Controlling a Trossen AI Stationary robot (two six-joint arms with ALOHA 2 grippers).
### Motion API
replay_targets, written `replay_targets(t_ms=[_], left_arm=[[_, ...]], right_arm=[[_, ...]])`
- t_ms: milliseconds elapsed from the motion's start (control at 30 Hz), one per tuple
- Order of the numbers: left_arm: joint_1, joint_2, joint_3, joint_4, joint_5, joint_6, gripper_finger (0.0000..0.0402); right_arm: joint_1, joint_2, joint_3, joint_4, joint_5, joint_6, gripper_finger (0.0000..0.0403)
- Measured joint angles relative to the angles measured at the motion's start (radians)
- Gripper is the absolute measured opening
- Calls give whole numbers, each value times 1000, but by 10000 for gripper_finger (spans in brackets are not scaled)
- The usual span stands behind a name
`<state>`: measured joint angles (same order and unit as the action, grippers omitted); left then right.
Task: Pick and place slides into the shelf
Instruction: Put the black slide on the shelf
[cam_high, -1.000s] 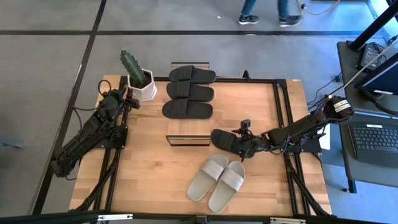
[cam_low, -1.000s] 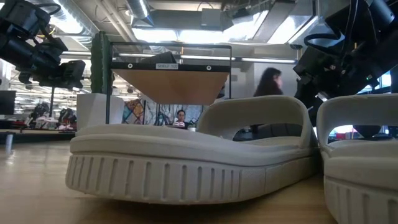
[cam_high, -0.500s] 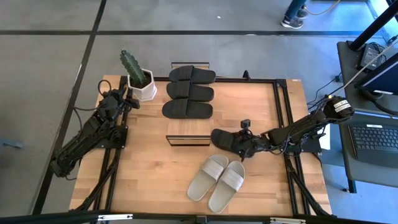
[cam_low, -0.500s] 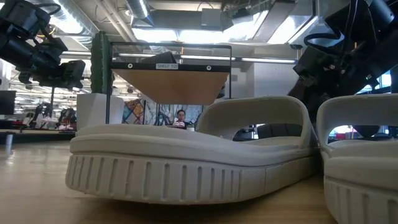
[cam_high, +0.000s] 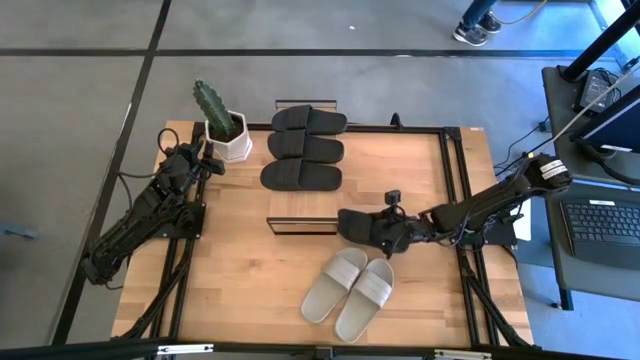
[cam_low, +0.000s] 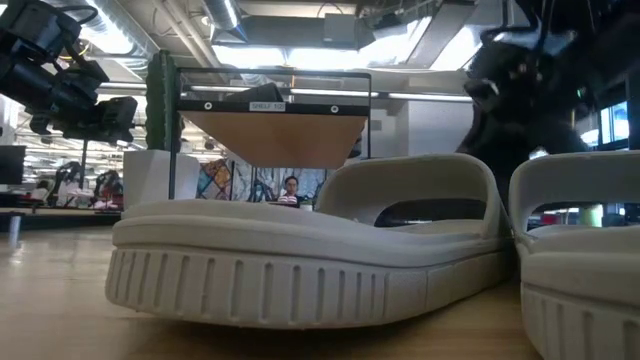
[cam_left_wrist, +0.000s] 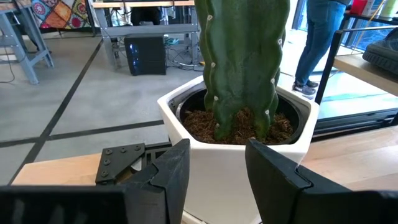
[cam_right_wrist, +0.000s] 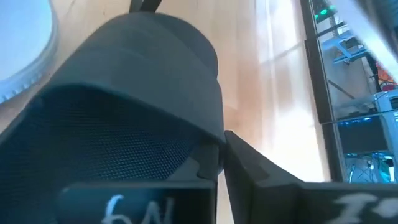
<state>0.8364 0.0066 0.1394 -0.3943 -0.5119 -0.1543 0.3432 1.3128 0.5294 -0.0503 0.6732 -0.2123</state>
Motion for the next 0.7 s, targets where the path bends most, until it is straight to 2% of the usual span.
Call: replay_targets(t_ms=[100,333,500,700], left_arm=[[0,0,0,0,0,0,147],[0,0,0,0,0,0,147],[0,0,0,0,0,0,147],[0,0,0,0,0,0,147]], right_arm=[[6,-36,88,-179,-23,32,11],[28,-51,337,-706,-23,246,11],[29,-52,488,-936,-18,338,11],[28,-53,614,-1092,145,305,11]])
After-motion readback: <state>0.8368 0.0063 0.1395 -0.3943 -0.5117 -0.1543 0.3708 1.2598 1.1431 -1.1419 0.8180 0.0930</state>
